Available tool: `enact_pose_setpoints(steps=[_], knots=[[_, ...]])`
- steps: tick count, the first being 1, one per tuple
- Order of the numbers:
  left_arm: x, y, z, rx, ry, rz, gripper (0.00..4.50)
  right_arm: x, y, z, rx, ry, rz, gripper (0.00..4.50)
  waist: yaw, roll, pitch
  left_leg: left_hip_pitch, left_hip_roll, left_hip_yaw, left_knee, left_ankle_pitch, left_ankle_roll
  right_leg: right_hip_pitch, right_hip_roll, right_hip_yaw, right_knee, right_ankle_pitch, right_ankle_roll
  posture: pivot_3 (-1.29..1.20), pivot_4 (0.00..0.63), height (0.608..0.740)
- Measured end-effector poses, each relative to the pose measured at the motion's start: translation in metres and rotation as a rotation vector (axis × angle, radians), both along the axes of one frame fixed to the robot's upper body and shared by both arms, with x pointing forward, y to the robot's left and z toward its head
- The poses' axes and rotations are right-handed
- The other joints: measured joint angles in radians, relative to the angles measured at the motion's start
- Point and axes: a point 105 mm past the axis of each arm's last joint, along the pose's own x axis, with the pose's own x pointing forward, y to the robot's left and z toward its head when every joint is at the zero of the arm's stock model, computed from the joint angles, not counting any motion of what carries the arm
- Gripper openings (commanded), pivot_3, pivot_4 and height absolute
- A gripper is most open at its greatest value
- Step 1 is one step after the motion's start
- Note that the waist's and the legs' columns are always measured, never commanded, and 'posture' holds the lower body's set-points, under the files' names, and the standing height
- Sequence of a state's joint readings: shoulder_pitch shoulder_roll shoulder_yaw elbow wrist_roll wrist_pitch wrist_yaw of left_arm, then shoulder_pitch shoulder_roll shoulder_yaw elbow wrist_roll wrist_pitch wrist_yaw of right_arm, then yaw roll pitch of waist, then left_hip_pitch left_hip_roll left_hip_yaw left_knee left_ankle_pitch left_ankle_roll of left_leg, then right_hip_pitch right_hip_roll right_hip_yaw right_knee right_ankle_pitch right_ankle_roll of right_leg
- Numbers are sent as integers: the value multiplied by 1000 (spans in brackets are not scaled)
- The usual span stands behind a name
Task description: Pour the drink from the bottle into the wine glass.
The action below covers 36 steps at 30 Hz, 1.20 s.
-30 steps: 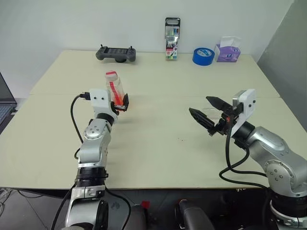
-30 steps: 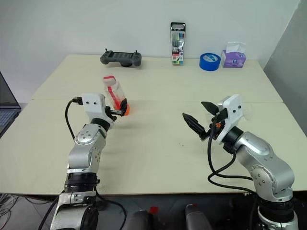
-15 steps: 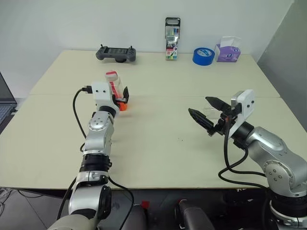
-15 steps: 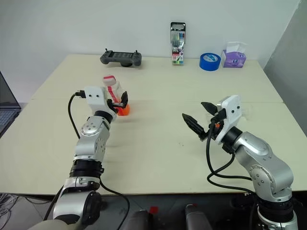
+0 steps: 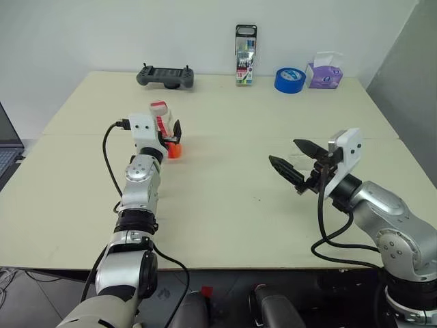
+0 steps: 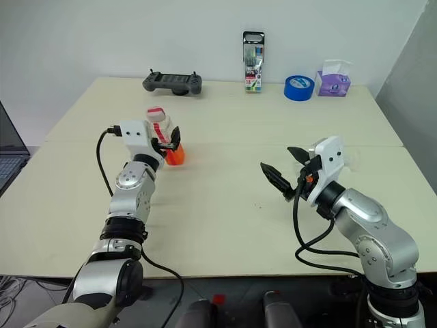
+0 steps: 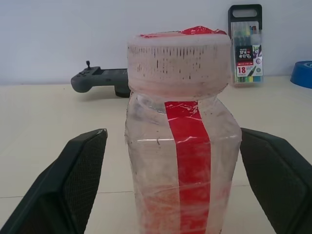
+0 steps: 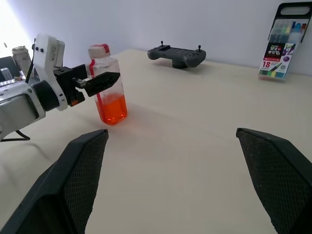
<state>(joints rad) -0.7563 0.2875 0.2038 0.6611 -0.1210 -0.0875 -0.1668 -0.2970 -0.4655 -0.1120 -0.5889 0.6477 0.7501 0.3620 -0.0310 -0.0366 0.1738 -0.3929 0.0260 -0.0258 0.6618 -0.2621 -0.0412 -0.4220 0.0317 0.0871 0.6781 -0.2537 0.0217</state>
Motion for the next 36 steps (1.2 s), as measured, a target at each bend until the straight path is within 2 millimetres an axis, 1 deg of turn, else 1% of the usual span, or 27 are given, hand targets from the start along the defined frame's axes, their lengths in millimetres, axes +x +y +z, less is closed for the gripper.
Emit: enact_pose_setpoints(steps=[2, 5, 10, 12, 22, 27, 36], knots=[[1, 0, -2, -1, 4, 0, 4475, 0, -1, -2, -1, 5, -4, 4500, 0, 0, 0, 0, 0, 0, 0, 0, 0, 0, 0, 0, 0, 0, 0, 0, 150, 740], [1, 0, -2, -2, 3, -1, 3890, -1, -2, -1, -3, 3, -14, 4500, 0, 0, 0, 0, 0, 0, 0, 0, 0, 0, 0, 0, 0, 0, 0, 0, 150, 740], [1, 0, -3, -3, -4, -6, 2287, -2, -2, 1, -11, -10, -19, 4500, 0, 0, 0, 0, 0, 0, 0, 0, 0, 0, 0, 0, 0, 0, 0, 0, 150, 740], [1, 0, -3, -6, -7, -10, 1818, -2, -3, 2, -13, -10, -23, 4500, 0, 0, 0, 0, 0, 0, 0, 0, 0, 0, 0, 0, 0, 0, 0, 0, 150, 740], [3, 0, 1, -12, -17, -11, 1767, -2, -2, 4, -19, -9, -34, 4500, 0, 0, 0, 0, 0, 0, 0, 0, 0, 0, 0, 0, 0, 0, 0, 0, 150, 740], [4, 3, -2, -15, -3, 3, 1767, -2, -3, 4, -19, -9, -38, 4500, 0, 0, 0, 0, 0, 0, 0, 0, 0, 0, 0, -1, 0, 0, 0, 0, 150, 740], [4, 5, -1, -12, -4, 13, 1767, -2, -4, 3, -19, -4, -48, 4500, 0, 0, 0, -1, 0, 0, 0, 0, 0, 0, 0, -1, 0, 0, 0, 0, 150, 740]])
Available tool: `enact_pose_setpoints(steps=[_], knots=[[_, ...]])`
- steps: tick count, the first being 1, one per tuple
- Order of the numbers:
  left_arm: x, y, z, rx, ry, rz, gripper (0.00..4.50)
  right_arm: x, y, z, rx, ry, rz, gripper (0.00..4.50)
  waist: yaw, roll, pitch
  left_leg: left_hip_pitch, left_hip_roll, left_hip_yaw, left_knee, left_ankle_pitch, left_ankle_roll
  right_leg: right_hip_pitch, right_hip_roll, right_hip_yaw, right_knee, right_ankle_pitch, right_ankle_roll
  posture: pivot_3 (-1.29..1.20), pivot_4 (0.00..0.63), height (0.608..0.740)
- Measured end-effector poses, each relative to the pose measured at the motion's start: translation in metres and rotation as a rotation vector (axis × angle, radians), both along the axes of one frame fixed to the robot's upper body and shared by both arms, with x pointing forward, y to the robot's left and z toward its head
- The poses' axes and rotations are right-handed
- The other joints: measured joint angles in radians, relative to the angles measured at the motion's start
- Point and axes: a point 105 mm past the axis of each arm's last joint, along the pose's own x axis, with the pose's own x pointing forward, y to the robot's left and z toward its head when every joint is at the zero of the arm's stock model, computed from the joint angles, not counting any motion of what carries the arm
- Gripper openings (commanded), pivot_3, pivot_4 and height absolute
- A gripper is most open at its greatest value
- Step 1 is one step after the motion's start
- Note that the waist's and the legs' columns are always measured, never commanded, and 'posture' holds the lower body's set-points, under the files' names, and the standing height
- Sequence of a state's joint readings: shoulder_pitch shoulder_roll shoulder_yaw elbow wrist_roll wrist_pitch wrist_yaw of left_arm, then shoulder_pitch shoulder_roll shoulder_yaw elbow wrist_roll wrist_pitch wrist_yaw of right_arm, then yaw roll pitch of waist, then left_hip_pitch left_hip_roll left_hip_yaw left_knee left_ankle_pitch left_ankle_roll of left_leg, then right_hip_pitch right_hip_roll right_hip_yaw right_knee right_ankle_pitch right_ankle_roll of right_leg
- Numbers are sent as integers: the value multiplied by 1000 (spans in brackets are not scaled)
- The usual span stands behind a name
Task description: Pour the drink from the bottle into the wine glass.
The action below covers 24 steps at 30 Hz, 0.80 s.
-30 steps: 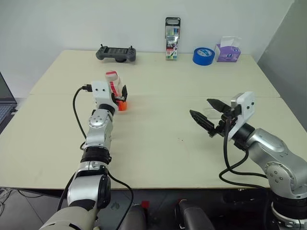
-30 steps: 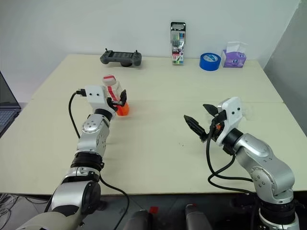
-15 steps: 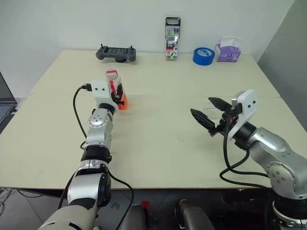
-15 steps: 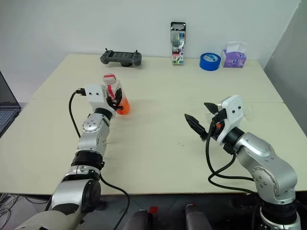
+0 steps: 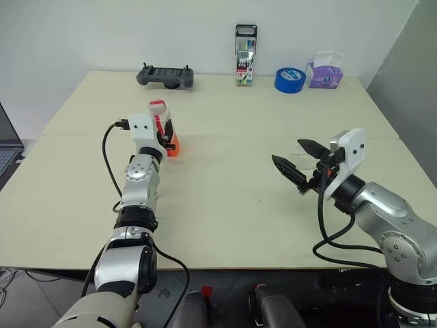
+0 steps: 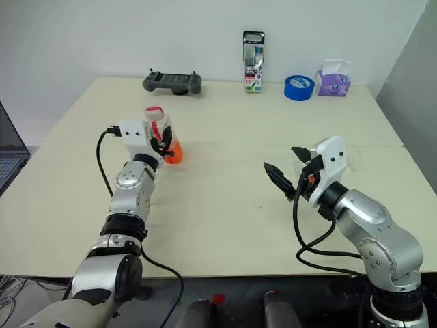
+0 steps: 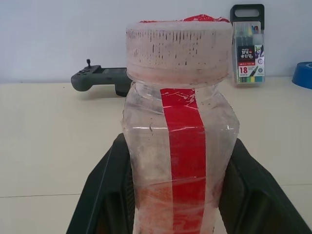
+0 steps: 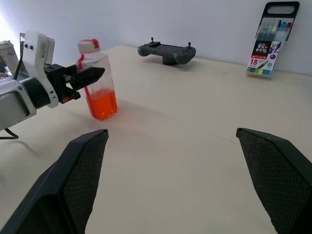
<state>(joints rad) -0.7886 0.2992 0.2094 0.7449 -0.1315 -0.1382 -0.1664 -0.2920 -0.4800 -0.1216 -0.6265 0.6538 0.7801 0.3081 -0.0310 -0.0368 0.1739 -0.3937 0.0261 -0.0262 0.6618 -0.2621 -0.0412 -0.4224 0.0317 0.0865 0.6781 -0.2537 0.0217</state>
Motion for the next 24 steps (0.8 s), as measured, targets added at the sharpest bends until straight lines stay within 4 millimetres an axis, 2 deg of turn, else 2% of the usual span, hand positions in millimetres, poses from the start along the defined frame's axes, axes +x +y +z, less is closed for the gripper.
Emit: enact_pose_setpoints(steps=[12, 15, 19, 22, 24], knots=[[0, 0, -1, 1, 5, -2, 1767, 0, -1, 0, -2, -2, 0, 4500, 0, 0, 0, 0, 0, 0, 0, 0, 0, 0, 0, 0, 0, 0, 0, 0, 150, 740], [0, -8, 1, 9, 13, -50, 1767, 1, 0, 3, -12, -11, 4, 4500, 0, 0, 0, 0, 0, 0, 0, 0, 0, 0, 0, 0, 0, 0, 0, 0, 150, 740], [-4, -52, 15, 73, 2, -291, 1767, 3, 5, 22, -44, -65, 48, 4500, 2, 0, 0, -1, -1, 0, 1, 0, 0, 0, 0, -4, 0, 0, 0, 0, 150, 740], [-21, -98, 27, 118, -12, -564, 1767, 9, 14, 38, -47, -99, 106, 4500, -1, 0, 0, -1, -1, 0, 0, 0, 0, -1, 0, -3, 0, 0, 0, 0, 150, 740], [-33, -121, 32, 133, -17, -710, 1767, 11, 19, 46, -45, -114, 140, 4500, -1, 0, 0, -1, -1, 0, 0, 0, 0, -1, 1, -4, 0, 0, 0, 0, 150, 740]])
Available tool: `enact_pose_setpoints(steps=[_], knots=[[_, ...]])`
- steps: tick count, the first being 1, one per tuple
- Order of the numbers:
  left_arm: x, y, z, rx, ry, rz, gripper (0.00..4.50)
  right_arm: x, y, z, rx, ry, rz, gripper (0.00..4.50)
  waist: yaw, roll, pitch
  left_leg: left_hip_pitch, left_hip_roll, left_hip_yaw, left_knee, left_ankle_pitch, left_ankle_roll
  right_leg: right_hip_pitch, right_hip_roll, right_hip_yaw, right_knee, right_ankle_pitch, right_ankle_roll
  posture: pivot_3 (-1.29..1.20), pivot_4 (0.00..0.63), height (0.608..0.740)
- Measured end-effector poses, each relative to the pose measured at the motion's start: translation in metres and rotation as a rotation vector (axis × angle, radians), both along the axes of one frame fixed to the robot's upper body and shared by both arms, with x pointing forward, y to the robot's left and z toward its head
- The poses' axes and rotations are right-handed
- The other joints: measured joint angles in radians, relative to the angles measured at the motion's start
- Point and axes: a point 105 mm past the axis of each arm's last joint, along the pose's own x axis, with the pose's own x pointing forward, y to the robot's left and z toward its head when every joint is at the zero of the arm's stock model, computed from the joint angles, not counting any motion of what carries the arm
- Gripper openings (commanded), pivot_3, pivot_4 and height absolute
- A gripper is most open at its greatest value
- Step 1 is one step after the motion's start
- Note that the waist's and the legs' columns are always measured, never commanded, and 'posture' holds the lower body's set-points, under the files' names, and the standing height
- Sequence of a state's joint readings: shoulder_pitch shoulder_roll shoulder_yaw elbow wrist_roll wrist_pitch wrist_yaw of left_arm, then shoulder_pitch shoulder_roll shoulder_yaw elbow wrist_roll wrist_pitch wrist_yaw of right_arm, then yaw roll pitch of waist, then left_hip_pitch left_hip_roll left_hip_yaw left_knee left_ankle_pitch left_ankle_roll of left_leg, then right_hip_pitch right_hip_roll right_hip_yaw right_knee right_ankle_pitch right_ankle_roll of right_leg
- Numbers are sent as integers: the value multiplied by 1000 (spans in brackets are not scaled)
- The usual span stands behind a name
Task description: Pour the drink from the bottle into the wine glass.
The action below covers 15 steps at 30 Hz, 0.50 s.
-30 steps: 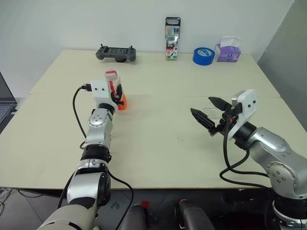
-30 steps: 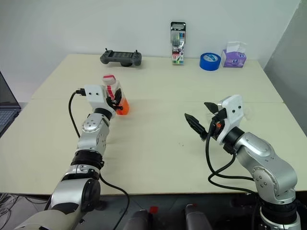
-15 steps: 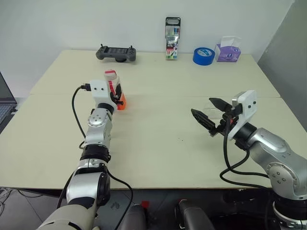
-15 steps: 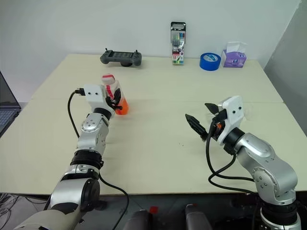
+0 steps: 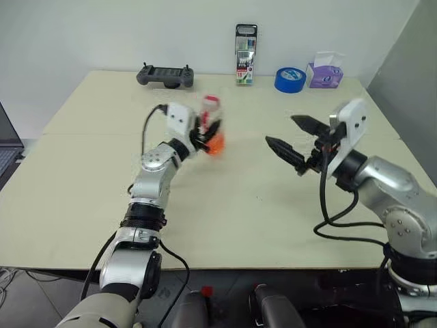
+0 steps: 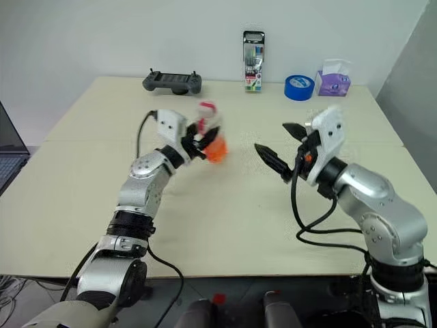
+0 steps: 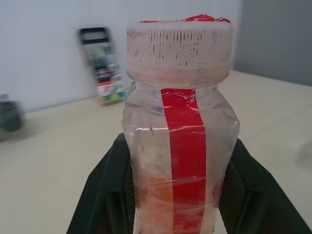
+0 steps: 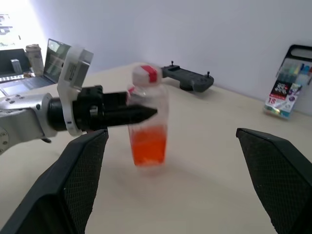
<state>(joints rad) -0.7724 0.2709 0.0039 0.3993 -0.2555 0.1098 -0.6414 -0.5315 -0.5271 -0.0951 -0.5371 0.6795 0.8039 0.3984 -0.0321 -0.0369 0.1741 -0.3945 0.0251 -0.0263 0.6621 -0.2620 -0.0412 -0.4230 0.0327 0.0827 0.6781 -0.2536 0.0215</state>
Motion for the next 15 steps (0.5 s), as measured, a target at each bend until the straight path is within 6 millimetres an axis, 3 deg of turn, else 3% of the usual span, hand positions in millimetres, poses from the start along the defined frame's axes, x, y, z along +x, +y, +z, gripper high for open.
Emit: enact_pose_setpoints(steps=[5, 15], knots=[[-27, -30, 1, 30, 44, -256, 1767, 9, 2, -2, -1, 35, 29, 4500, -2, 0, 0, 1, 0, 0, 0, 0, 0, 0, 1, 1, 1, 0, 0, 0, 150, 740], [-48, -43, -2, 47, 107, -428, 1767, 16, 16, -13, -21, 48, 46, 4500, -1, 0, 0, 0, 1, 0, 0, 0, 0, -1, 1, 3, 1, 0, 0, 0, 150, 740]])
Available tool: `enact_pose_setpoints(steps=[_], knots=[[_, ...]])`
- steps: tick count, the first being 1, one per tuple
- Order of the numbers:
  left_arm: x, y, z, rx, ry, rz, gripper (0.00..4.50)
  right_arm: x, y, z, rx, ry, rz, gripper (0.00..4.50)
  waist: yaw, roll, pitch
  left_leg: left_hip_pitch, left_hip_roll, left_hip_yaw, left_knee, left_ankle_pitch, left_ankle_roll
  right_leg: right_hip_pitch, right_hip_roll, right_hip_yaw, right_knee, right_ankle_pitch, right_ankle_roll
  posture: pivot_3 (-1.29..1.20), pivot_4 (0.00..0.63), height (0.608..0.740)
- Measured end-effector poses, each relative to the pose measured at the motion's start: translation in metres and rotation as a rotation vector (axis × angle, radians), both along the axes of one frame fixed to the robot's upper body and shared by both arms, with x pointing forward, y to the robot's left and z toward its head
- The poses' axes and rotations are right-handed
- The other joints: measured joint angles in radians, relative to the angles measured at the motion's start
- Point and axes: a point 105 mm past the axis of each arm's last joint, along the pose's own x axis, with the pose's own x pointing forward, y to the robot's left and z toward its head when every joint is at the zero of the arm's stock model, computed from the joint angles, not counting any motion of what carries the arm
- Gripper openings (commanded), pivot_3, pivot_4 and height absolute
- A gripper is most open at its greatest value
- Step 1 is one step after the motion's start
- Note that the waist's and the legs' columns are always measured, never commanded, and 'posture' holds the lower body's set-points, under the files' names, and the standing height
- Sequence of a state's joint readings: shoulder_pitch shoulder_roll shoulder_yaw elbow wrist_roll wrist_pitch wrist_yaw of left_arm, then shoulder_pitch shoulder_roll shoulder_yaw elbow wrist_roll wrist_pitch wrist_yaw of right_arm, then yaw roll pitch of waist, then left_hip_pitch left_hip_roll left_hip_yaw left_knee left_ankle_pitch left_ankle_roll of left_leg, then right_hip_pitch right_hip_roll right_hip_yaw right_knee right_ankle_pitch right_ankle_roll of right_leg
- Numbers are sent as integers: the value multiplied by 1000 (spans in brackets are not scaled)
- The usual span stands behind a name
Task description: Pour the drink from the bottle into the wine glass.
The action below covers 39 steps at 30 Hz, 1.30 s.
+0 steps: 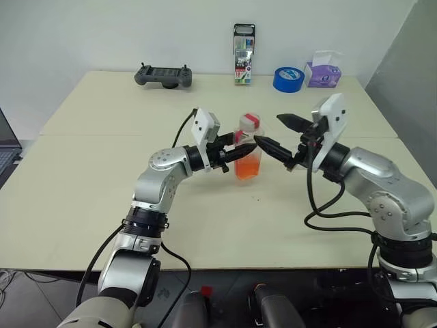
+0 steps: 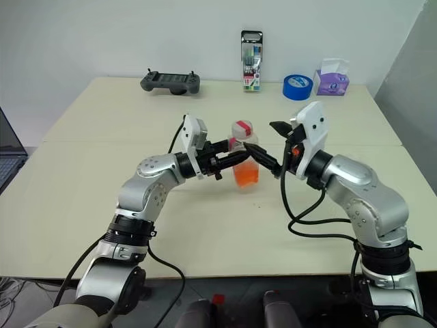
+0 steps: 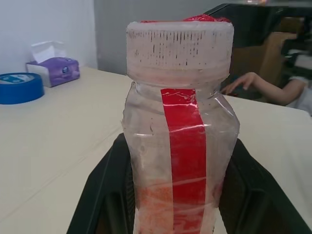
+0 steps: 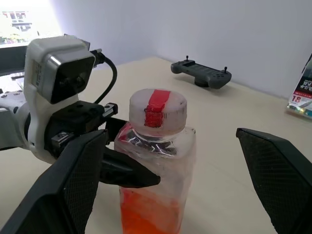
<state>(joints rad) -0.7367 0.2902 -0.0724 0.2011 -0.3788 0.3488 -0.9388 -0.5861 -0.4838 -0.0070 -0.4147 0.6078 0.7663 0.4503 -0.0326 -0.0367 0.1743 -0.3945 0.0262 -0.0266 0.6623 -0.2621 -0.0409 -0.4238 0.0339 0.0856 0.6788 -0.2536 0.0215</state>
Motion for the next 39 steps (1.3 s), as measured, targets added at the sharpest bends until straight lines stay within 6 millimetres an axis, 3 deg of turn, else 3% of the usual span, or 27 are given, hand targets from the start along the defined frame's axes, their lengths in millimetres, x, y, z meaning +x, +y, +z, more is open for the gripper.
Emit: enact_pose_setpoints(steps=[12, 15, 21, 22, 34, 39], knots=[[-11, -1, -7, 42, 24, -72, 1767, 4, 14, 9, 38, -12, 24, 4500, 0, 0, 0, 0, 0, 0, 0, 0, 0, 0, 0, 1, 0, 0, 0, 0, 150, 740], [-11, -1, -7, 42, 25, -73, 1767, 2, 15, 9, 39, -6, 42, 3873, 0, 0, 0, 0, 0, 0, 0, 0, 0, 0, 0, 1, 0, 0, 0, 0, 150, 740], [-11, -1, -9, 44, 30, -73, 1767, 0, 18, 3, 27, 17, 71, 1842, 0, 0, 0, 0, 0, 0, 0, 0, 0, 0, 0, 1, 0, 0, 0, 0, 150, 740], [-11, -1, -10, 44, 31, -73, 1767, 0, 18, 3, 26, 19, 72, 1761, 0, 0, 0, 0, 0, 0, 0, 0, 0, 0, 0, 1, 0, 0, 0, 0, 150, 740], [-13, -2, -12, 52, 29, -70, 1767, -1, 17, 1, -5, 4, 79, 1766, 0, 0, 0, 0, 0, 0, 0, 0, 0, 0, 0, 1, 0, 0, 0, 0, 150, 740], [-32, 1, -20, 113, 54, -180, 1767, -12, 12, 1, -119, 9, 267, 1766, -4, 1, 1, 1, -1, 2, 0, 0, 0, 0, 0, 0, 0, 0, 0, 0, 150, 740]])
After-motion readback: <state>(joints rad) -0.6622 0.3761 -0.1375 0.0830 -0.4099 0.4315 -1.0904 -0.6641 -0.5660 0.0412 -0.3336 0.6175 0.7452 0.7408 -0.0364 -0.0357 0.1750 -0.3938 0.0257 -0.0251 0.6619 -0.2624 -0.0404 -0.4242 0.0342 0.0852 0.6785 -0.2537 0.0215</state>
